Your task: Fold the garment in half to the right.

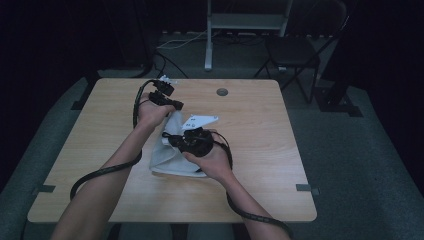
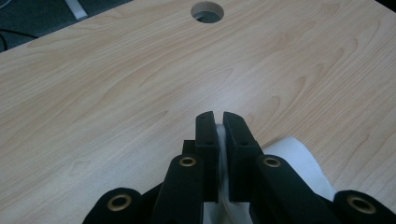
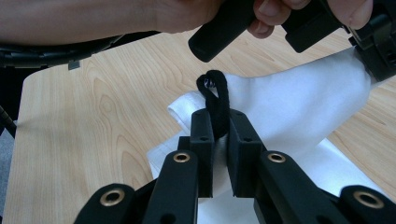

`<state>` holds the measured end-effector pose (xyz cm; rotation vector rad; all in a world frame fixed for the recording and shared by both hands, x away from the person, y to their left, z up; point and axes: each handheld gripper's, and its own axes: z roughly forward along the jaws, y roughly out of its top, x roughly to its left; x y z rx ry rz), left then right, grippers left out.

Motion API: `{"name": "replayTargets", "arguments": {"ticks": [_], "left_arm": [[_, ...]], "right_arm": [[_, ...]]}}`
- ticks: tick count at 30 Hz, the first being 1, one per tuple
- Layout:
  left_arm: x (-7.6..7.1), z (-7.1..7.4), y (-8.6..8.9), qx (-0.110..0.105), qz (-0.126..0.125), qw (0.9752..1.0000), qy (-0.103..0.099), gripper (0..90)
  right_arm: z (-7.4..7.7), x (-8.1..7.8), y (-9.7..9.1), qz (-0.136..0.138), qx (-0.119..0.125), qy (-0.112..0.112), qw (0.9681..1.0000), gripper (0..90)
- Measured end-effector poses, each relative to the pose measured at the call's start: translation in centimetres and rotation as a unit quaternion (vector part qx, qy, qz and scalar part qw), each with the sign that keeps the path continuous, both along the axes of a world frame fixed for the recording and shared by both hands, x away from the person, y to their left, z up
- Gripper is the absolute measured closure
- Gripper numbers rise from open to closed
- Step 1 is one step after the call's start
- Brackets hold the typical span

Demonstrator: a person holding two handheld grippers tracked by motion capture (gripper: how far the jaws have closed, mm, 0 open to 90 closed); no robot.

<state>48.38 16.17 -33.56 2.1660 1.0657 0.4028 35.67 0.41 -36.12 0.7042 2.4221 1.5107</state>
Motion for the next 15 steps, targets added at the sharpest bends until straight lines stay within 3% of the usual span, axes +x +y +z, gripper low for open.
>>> {"name": "replayTargets", "arguments": {"ticks": [15], "left_arm": [[0.11, -0.67, -0.94, 0.000, -0.006, 1.0000, 0.004, 85.5]], "right_arm": [[-0.45, -0.14, -0.61, -0.003, 0.000, 0.005, 1.0000, 82.8]]}}
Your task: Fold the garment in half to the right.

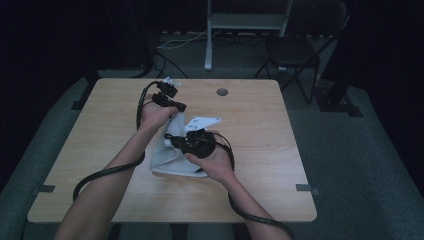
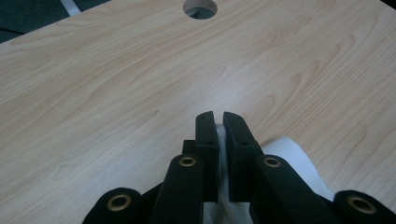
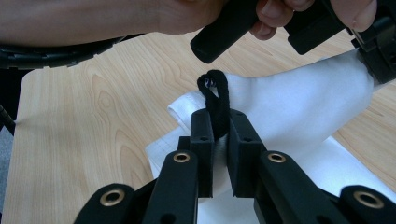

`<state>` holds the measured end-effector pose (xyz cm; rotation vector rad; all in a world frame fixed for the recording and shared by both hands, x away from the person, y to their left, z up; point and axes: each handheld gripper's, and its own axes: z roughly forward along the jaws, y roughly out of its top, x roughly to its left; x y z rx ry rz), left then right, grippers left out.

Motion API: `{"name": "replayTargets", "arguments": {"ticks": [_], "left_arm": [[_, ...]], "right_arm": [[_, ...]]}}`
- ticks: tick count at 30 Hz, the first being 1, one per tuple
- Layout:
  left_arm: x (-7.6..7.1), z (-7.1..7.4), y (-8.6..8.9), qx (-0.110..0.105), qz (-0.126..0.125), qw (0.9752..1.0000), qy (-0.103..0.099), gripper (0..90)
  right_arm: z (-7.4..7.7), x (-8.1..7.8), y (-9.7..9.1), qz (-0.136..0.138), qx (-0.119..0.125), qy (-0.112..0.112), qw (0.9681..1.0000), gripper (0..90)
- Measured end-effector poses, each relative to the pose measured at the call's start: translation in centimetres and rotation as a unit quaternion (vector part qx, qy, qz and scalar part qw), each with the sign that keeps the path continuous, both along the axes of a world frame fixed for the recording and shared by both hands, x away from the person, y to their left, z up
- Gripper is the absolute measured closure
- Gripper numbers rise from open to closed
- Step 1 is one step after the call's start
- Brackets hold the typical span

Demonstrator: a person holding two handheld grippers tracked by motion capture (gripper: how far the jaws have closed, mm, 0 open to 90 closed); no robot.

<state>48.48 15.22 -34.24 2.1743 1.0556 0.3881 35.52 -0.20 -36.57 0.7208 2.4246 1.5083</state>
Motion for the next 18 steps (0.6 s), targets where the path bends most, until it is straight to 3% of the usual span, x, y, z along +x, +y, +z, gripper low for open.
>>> {"name": "replayTargets", "arguments": {"ticks": [18], "left_arm": [[0.05, -0.43, -1.04, -0.001, -0.009, 0.9999, 0.005, 85.4]], "right_arm": [[-0.41, -0.14, -0.65, -0.004, -0.006, 0.005, 1.0000, 82.8]]}}
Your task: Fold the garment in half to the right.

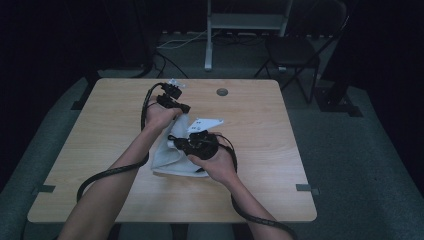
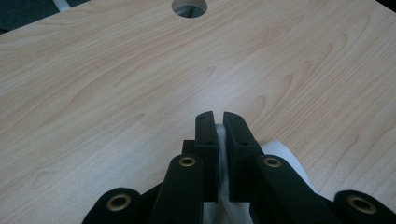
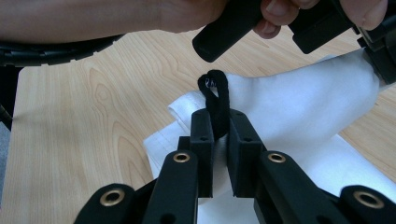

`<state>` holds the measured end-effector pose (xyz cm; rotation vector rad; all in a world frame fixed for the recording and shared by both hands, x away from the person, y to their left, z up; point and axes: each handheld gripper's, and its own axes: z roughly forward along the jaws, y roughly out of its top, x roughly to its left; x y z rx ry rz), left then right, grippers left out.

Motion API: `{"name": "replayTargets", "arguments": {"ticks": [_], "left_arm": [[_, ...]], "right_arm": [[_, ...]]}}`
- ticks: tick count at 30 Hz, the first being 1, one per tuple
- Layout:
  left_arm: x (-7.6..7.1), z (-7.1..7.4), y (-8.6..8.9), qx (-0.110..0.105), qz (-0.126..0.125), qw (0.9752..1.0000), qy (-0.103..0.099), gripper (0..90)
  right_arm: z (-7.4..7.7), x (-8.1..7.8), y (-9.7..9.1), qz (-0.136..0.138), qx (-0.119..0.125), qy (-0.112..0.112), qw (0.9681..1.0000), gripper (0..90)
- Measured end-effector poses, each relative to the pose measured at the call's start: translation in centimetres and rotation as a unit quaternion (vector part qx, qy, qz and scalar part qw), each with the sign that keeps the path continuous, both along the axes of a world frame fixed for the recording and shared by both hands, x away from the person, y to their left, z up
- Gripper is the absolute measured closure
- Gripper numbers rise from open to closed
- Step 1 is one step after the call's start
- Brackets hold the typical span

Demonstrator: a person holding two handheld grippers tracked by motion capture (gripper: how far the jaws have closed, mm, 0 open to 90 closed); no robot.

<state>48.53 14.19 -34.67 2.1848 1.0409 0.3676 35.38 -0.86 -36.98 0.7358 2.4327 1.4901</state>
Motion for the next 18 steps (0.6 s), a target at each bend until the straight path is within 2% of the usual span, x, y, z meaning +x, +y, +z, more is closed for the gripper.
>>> {"name": "replayTargets", "arguments": {"ticks": [18], "left_arm": [[0.05, -0.35, -0.83, 0.001, -0.005, 1.0000, 0.003, 85.3]], "right_arm": [[-0.37, -0.09, -0.60, -0.007, -0.001, 0.007, 1.0000, 82.8]]}}
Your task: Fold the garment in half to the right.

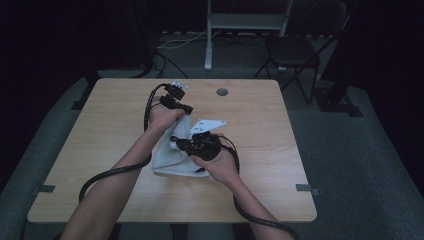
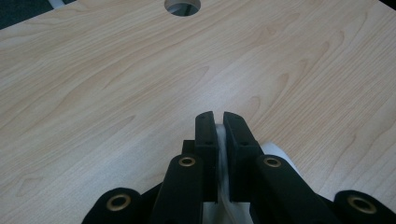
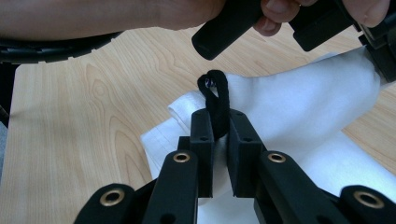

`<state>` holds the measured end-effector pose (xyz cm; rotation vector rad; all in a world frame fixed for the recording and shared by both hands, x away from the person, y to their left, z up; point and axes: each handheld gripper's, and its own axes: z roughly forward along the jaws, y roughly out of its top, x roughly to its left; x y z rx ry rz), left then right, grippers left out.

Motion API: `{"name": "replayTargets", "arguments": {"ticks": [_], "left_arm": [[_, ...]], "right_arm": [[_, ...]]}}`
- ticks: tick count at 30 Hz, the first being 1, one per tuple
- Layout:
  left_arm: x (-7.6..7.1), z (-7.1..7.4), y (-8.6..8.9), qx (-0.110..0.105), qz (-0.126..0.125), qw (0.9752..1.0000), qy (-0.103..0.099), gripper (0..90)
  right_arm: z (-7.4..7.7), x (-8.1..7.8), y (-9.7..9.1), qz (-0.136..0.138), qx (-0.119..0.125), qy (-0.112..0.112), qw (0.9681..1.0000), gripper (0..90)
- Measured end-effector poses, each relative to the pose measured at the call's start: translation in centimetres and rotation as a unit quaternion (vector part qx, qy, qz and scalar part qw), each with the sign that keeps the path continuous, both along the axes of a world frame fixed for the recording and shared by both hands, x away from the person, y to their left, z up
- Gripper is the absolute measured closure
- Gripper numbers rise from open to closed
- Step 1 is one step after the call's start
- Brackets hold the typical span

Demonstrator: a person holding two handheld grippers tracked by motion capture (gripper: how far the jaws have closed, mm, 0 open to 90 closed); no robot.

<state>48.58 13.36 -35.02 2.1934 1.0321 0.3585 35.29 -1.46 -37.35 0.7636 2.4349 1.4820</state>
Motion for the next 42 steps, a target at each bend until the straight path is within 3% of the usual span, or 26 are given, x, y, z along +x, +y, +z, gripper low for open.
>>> {"name": "replayTargets", "arguments": {"ticks": [42], "left_arm": [[-0.2, -1.8, -1.5, 0.023, -0.015, 0.9996, 0.012, 85.1]], "right_arm": [[-1.8, -0.2, -0.8, -0.001, -0.008, 0.017, 0.9998, 82.6]]}}
